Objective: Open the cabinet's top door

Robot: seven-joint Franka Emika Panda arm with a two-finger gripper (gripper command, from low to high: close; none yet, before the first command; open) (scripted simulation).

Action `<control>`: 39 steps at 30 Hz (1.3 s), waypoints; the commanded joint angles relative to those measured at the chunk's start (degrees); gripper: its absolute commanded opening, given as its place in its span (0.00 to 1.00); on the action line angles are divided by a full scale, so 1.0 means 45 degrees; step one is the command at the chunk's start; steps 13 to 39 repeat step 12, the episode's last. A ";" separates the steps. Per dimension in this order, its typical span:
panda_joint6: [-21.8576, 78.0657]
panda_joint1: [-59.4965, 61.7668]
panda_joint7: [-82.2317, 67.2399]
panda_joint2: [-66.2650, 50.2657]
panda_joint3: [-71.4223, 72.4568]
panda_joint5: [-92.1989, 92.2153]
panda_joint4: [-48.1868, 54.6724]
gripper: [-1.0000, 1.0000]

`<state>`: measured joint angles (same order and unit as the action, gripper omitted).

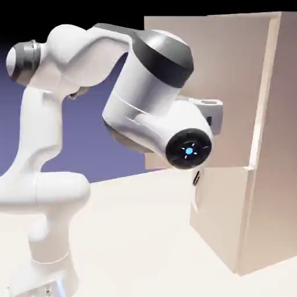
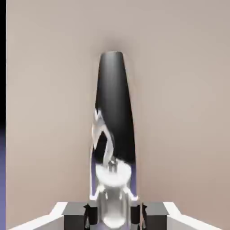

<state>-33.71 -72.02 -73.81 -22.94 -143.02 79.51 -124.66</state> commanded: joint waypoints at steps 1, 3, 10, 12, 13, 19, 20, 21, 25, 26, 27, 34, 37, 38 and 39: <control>0.0003 0.0028 -0.0102 0.0462 0.0164 -0.0316 0.0388 0.00; 0.0003 0.0048 -0.0250 0.1385 0.0487 -0.0936 0.1157 0.00; -0.0122 -0.0328 -0.0101 0.4604 0.1457 -0.2837 0.3793 0.00; -0.0123 -0.0339 -0.0091 0.4657 0.1470 -0.2865 0.3836 1.00; -0.0123 -0.0339 -0.0091 0.4657 0.1470 -0.2865 0.3836 1.00; -0.0123 -0.0339 -0.0091 0.4657 0.1470 -0.2865 0.3836 1.00; -0.0123 -0.0339 -0.0091 0.4657 0.1470 -0.2865 0.3836 1.00; -0.0123 -0.0339 -0.0091 0.4657 0.1470 -0.2865 0.3836 1.00; -0.0123 -0.0339 -0.0091 0.4657 0.1470 -0.2865 0.3836 1.00; -0.0123 -0.0339 -0.0091 0.4657 0.1470 -0.2865 0.3836 1.00; -0.0123 -0.0339 -0.0091 0.4657 0.1470 -0.2865 0.3836 1.00; -0.0123 -0.0339 -0.0091 0.4657 0.1470 -0.2865 0.3836 1.00; -0.0123 -0.0339 -0.0091 0.4657 0.1470 -0.2865 0.3836 1.00; -0.0123 -0.0339 -0.0091 0.4657 0.1470 -0.2865 0.3836 1.00; -0.0123 -0.0339 -0.0091 0.4657 0.1470 -0.2865 0.3836 1.00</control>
